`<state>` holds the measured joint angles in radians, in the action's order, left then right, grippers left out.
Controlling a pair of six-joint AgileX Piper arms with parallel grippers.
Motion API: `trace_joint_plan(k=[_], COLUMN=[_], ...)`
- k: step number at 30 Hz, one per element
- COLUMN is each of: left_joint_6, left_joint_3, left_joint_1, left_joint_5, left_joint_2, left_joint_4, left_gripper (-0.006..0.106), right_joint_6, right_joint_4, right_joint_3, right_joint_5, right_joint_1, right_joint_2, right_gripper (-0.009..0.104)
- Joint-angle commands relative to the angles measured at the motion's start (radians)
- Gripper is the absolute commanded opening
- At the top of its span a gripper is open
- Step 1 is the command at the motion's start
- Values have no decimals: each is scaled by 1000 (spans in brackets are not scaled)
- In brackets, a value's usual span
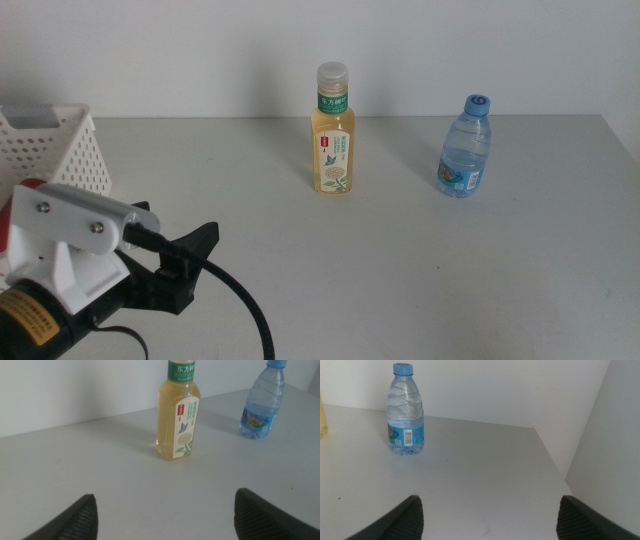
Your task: Use arms to grab the bottles and put them into the dustbin to the left of the table.
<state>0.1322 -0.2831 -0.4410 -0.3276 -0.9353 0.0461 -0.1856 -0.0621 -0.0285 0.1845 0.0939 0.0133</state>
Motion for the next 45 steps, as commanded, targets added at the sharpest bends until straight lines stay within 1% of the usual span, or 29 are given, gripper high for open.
trace_joint_plan(k=[1, 3, 7, 10, 15, 20, 23, 25, 26, 28, 30, 32, 33, 36, 41, 45], left_joint_6=[28, 28, 32, 78, 101, 81, 44, 4, -16, -35, -66, -148, -178, -201, -205, -212], left_joint_3=[-30, -48, -111, -164, -273, -386, -437, -465, -480, -515, -554, -591, -605, -656, -720, -759], left_joint_1=[-6, -6, -7, -11, -65, -125, -159, -173, -177, -177, -174, -170, -166, -166, -165, -165], left_joint_5=[-161, -191, -169, -170, -170, -197, -260, -310, -332, -352, -344, -334, -333, -325, -330, -342], left_joint_2=[-37, -81, -186, -264, -407, -553, -633, -678, -701, -740, -775, -805, -815, -851, -908, -953], left_joint_4=[2, 4, -7, -1, -22, -89, -144, -182, -208, -230, -237, -249, -249, -259, -323, -346], left_gripper=[94, 94, 94, 94, 92, 83, 76, 73, 73, 76, 82, 92, 94, 94, 94, 94], right_joint_6=[-8, -8, -8, -8, -8, -8, -8, -8, -8, -8, -8, -8, -8, -8, -8, -8], right_joint_4=[4, 4, 4, 4, 4, 4, 4, 4, 4, 4, 4, 4, 4, 4, 4, 4], right_joint_3=[10, 10, 10, 10, 10, 10, 10, 10, 10, 10, 10, 10, 10, 10, 10, 10], right_joint_5=[-71, -71, -71, -71, -71, -71, -71, -71, -71, -71, -71, -71, -71, -71, -71, -71], right_joint_1=[5, 5, 5, 5, 5, 5, 5, 5, 5, 5, 5, 5, 5, 5, 5, 5], right_joint_2=[22, 22, 22, 22, 22, 22, 22, 22, 22, 22, 22, 22, 22, 22, 22, 22], right_gripper=[69, 69, 69, 69, 69, 69, 69, 69, 69, 69, 69, 69, 69, 69, 69, 69])
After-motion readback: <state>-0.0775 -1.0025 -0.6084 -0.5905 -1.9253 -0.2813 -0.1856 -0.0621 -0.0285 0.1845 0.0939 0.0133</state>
